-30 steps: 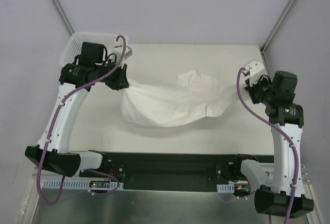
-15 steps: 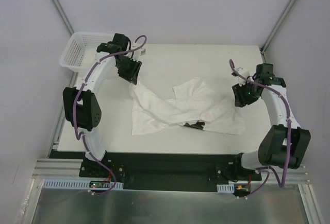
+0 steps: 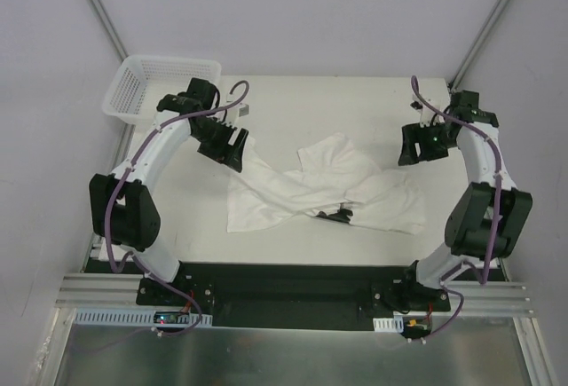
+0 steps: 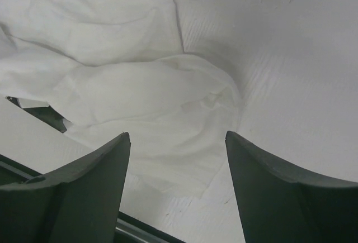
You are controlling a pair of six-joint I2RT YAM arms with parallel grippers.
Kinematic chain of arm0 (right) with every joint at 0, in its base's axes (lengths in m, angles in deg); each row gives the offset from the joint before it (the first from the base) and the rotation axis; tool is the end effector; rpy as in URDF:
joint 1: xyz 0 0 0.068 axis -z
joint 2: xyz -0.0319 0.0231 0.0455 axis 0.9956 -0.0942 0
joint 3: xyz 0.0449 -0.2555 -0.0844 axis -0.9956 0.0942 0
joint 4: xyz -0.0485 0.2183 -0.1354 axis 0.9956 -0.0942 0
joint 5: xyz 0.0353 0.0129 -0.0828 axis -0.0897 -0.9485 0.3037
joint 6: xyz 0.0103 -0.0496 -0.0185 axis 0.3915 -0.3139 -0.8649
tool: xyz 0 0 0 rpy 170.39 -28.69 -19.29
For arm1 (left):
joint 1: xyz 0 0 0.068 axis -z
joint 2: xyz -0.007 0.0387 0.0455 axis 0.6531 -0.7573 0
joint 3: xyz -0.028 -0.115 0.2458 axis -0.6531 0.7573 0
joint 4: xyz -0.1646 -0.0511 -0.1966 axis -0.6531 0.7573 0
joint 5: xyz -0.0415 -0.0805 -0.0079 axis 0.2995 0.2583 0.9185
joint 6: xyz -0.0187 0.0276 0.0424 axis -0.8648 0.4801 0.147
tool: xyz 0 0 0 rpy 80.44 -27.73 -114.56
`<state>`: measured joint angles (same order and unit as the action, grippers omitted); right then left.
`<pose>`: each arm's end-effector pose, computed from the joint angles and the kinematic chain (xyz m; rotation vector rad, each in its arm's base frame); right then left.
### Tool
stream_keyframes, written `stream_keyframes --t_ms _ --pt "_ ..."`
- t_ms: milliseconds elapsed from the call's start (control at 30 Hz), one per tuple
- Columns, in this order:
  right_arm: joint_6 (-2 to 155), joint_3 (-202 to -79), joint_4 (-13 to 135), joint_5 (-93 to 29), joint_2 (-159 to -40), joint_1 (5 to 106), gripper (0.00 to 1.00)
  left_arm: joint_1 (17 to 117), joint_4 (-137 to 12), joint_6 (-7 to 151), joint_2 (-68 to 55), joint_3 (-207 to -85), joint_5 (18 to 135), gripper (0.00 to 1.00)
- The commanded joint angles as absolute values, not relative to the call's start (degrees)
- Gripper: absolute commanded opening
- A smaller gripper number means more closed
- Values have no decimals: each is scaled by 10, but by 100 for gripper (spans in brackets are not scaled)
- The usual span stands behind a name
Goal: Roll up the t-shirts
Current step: Flatten out the T-shirt at the center of the board.
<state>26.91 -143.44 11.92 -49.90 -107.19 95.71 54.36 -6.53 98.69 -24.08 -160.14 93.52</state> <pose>0.3158 -0.0466 0.3025 -0.8192 2.3357 0.1849 0.3216 -0.0934 0.3164 0.7803 2.4545 -0.5698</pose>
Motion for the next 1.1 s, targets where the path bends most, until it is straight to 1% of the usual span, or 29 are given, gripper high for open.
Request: stream_keyframes --t_ms 0,267,367,400,500,800,933,1033,1067 --pt "285 -1494 106 -469 -1181 954 72 548 -63 971 -268 -1589 949 73" --pt "251 -1588 99 -457 -1329 955 69 548 -52 985 -261 -1560 948 73" --pt "218 -1635 58 -468 -1381 949 64 548 -44 992 -262 -1560 938 72" --pt "210 -1647 43 -475 -1394 948 61 548 -43 997 -263 -1560 935 72" --pt "191 -1689 -23 -488 -1440 939 56 548 -41 1004 -263 -1564 923 72" --pt "177 -1676 -61 -525 -1427 929 56 547 -41 1013 -254 -1562 913 72" --pt "168 -1670 -76 -520 -1427 930 55 548 -40 1015 -251 -1560 915 72" --pt "170 -1662 -74 -493 -1434 930 53 547 -41 1016 -251 -1560 916 72" --pt "170 -1661 -73 -482 -1436 930 50 548 -40 1017 -251 -1560 916 72"
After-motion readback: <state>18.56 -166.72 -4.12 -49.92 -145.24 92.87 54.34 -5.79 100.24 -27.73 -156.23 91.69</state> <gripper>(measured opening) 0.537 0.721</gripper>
